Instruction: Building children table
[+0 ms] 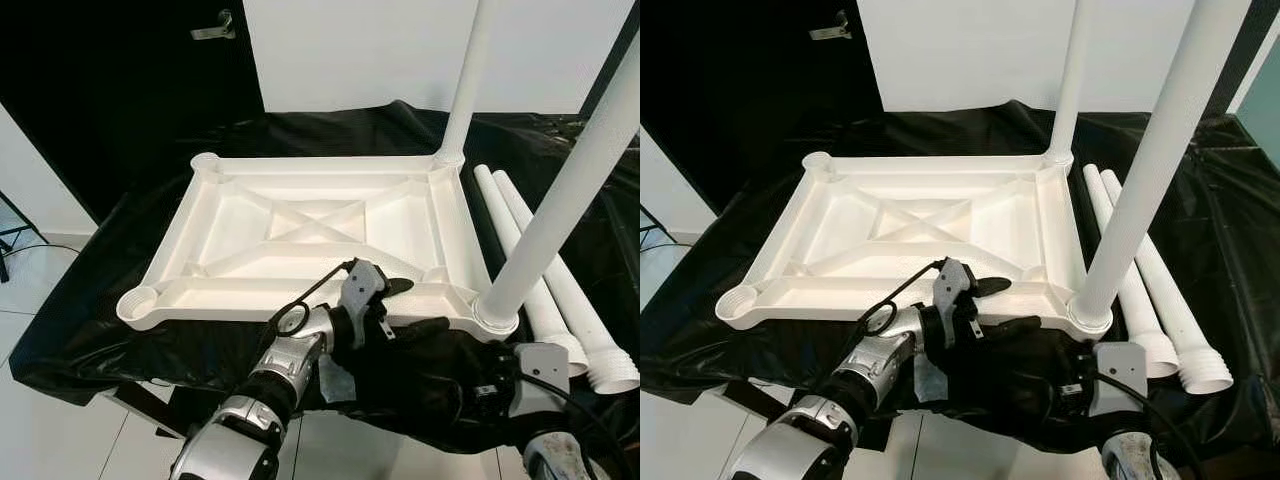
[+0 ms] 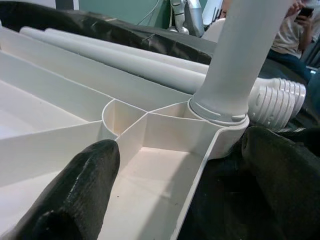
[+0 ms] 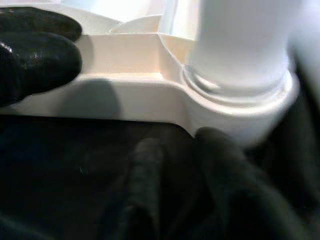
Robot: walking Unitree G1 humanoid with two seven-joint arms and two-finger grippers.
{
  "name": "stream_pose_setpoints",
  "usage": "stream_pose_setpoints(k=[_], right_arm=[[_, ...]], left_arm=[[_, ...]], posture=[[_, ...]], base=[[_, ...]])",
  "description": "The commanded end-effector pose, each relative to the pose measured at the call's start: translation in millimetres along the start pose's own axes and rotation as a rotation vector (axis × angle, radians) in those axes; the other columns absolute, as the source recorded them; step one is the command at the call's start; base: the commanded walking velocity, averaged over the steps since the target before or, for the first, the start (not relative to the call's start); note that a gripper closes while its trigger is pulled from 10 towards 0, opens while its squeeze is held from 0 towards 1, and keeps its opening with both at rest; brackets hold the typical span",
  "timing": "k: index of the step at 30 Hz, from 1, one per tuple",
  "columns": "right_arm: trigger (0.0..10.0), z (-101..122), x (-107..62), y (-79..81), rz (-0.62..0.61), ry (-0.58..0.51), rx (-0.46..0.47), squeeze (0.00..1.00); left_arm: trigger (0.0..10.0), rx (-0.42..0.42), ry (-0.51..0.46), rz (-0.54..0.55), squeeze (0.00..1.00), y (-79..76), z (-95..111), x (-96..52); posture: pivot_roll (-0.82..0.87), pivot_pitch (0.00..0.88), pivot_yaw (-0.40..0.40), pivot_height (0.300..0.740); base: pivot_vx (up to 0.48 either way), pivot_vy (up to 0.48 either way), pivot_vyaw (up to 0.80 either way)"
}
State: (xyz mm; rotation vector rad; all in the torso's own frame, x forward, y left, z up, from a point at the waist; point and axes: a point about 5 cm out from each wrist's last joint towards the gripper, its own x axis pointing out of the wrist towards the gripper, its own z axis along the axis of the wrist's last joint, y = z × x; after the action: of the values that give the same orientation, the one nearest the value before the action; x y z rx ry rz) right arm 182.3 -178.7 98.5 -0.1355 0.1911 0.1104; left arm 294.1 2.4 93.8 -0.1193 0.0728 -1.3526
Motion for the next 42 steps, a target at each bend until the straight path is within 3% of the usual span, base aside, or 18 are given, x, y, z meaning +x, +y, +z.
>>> stream_pose_setpoints(k=[1,7,9,13,22,23,25,28,29,32,34,36,37,38,42], right_arm=[[0.0,-5.8,6.5,5.9,0.058,0.038,0.014,0.00],[0.0,-0.4,25.2,5.5,0.114,0.031,-0.002,0.00],[0.0,2.9,39.3,-0.9,0.115,0.030,-0.004,0.00],[0.0,5.8,52.1,-8.0,0.102,0.025,-0.015,0.00],[0.0,11.9,74.0,-20.2,0.067,0.016,-0.039,0.00],[0.0,14.4,85.4,-31.4,0.001,0.015,-0.052,0.00],[0.0,16.0,90.7,-35.4,-0.034,0.014,-0.056,0.00],[0.0,19.3,95.4,-35.8,-0.060,0.003,-0.052,0.00],[0.0,23.2,101.0,-27.2,-0.069,-0.014,-0.044,0.00],[0.0,23.6,101.4,-20.9,-0.056,-0.019,-0.035,0.00],[0.0,21.2,98.5,-5.3,-0.016,-0.020,-0.026,0.00],[0.0,21.2,98.5,-5.3,-0.016,-0.020,-0.026,0.00],[3.5,18.9,95.2,2.3,-0.004,-0.021,-0.025,0.00],[10.0,16.8,91.5,7.7,-0.005,-0.020,-0.024,0.00],[10.0,14.4,88.0,12.2,-0.024,-0.022,-0.025,0.00]], left_arm=[[10.0,-0.089,0.078,-0.135,0.00,-8.9,-17.8,-8.1],[10.0,-0.098,0.190,-0.126,0.00,-3.5,-23.7,-13.5],[10.0,-0.093,0.280,-0.107,0.00,1.6,-29.0,-20.6],[10.0,-0.099,0.369,-0.126,0.00,1.0,-38.2,-30.2],[10.0,-0.102,0.441,-0.146,0.00,-4.2,-47.4,-35.9],[10.0,-0.088,0.441,-0.154,0.00,-5.5,-46.6,-33.1],[10.0,-0.074,0.444,-0.157,0.00,-5.6,-46.3,-31.9],[10.0,-0.050,0.446,-0.161,0.00,-5.6,-45.8,-31.0],[10.0,-0.014,0.434,-0.161,0.00,-5.0,-43.8,-30.0],[10.0,-0.007,0.425,-0.157,0.00,-4.2,-42.5,-29.7],[10.0,-0.007,0.409,-0.152,0.00,-1.7,-39.1,-31.6],[10.0,-0.007,0.409,-0.152,0.00,-1.7,-39.1,-31.6],[10.0,-0.006,0.402,-0.148,0.00,0.0,-37.0,-33.6],[10.0,-0.005,0.389,-0.142,0.00,2.0,-34.3,-35.9],[10.0,0.009,0.354,-0.127,0.00,5.6,-27.8,-38.8]], posture=[[-0.21,0.000,0.049,0.740],[-0.18,0.000,0.043,0.740],[-0.17,0.000,0.044,0.740],[-0.16,0.000,0.047,0.740],[-0.15,0.001,0.059,0.740],[-0.15,0.004,0.064,0.740],[-0.15,0.004,0.065,0.740],[-0.15,0.004,0.065,0.740],[-0.15,0.002,0.068,0.740],[-0.14,0.000,0.066,0.740],[-0.14,0.000,0.064,0.740],[-0.14,0.000,0.064,0.740],[-0.14,0.000,0.063,0.740],[-0.14,0.000,0.064,0.740],[-0.15,0.000,0.069,0.740]], base=[[0.000,0.000,0.00],[0.000,0.000,0.00],[0.000,0.000,0.00],[0.000,0.000,0.00],[0.000,0.000,0.00],[0.000,0.000,0.00],[0.000,0.000,0.00],[0.000,0.000,0.00],[0.000,0.000,0.00],[0.000,0.000,0.00],[0.000,0.000,0.00],[0.000,0.000,0.00],[0.000,0.000,0.00],[0.000,0.000,0.00],[0.000,0.000,0.00]])
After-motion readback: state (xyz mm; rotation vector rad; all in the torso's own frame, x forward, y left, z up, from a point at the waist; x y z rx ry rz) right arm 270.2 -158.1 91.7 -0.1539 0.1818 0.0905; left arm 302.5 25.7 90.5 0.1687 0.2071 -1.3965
